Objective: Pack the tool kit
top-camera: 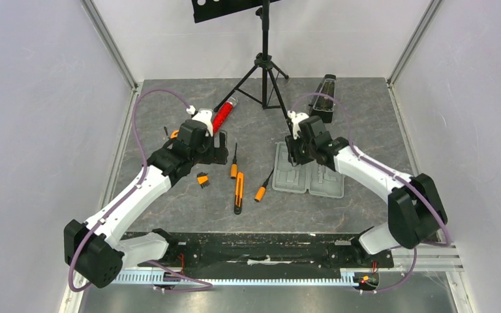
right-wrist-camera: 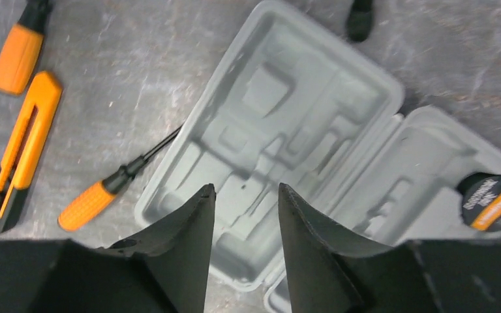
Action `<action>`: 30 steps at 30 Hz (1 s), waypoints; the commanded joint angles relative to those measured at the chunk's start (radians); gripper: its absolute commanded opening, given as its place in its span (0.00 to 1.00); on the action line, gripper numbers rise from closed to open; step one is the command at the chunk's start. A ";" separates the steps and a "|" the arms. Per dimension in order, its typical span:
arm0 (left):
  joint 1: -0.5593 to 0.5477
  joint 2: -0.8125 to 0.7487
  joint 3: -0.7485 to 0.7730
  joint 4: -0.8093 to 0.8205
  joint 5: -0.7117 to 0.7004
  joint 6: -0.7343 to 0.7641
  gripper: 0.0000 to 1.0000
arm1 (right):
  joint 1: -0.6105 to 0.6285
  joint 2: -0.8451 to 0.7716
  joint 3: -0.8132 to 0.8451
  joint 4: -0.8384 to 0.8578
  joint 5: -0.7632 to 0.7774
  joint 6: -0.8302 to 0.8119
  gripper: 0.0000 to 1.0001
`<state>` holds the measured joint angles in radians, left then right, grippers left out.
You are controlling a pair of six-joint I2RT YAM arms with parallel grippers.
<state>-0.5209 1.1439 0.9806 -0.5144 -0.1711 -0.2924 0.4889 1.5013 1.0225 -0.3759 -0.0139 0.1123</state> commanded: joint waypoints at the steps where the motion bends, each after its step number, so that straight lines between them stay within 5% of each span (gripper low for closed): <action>1: -0.034 0.012 -0.038 -0.007 0.030 -0.130 0.97 | 0.063 -0.081 -0.114 0.105 0.008 0.048 0.45; 13: -0.230 0.141 -0.041 -0.020 -0.066 -0.276 0.97 | 0.166 -0.215 -0.336 0.282 -0.021 0.098 0.57; 30: -0.315 0.320 -0.032 -0.087 -0.139 -0.227 0.86 | 0.173 -0.278 -0.417 0.387 0.046 0.121 0.59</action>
<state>-0.8177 1.4628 0.9287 -0.5762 -0.2832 -0.5411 0.6586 1.2396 0.6083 -0.0624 -0.0200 0.2138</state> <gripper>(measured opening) 0.897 0.591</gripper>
